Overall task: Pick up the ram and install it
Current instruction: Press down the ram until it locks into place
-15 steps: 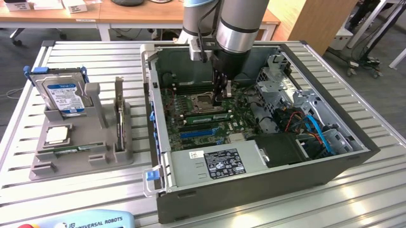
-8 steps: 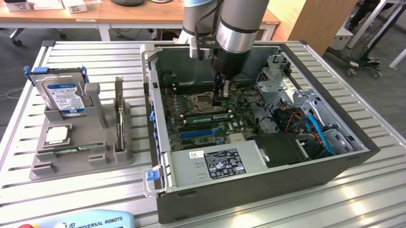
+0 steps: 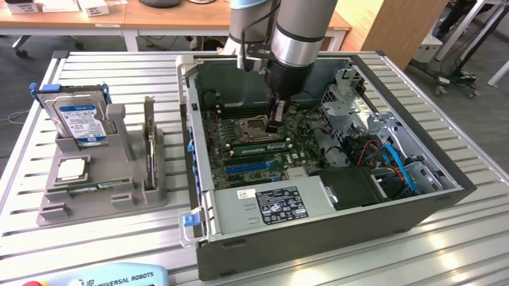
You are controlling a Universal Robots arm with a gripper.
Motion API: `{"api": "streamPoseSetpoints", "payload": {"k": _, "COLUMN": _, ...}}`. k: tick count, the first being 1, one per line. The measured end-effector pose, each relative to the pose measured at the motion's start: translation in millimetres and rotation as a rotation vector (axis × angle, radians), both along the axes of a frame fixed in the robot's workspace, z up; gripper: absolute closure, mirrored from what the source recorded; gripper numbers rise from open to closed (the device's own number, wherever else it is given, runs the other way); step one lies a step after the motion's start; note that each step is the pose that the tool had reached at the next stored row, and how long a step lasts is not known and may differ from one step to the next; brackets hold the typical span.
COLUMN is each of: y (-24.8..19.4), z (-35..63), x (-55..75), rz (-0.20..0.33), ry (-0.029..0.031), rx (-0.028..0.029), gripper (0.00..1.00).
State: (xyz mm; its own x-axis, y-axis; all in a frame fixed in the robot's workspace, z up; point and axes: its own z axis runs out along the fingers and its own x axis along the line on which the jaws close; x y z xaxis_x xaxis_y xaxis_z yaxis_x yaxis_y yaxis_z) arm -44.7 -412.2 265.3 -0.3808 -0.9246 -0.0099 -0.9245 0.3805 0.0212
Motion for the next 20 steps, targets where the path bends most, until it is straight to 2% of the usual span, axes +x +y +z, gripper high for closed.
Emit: {"api": "streamPoseSetpoints", "payload": {"k": 20, "y": 0.0, "z": -0.9, "x": -0.3, "rz": -0.320, "ry": 0.0000, "rx": 0.0000, "gripper": 0.90}}
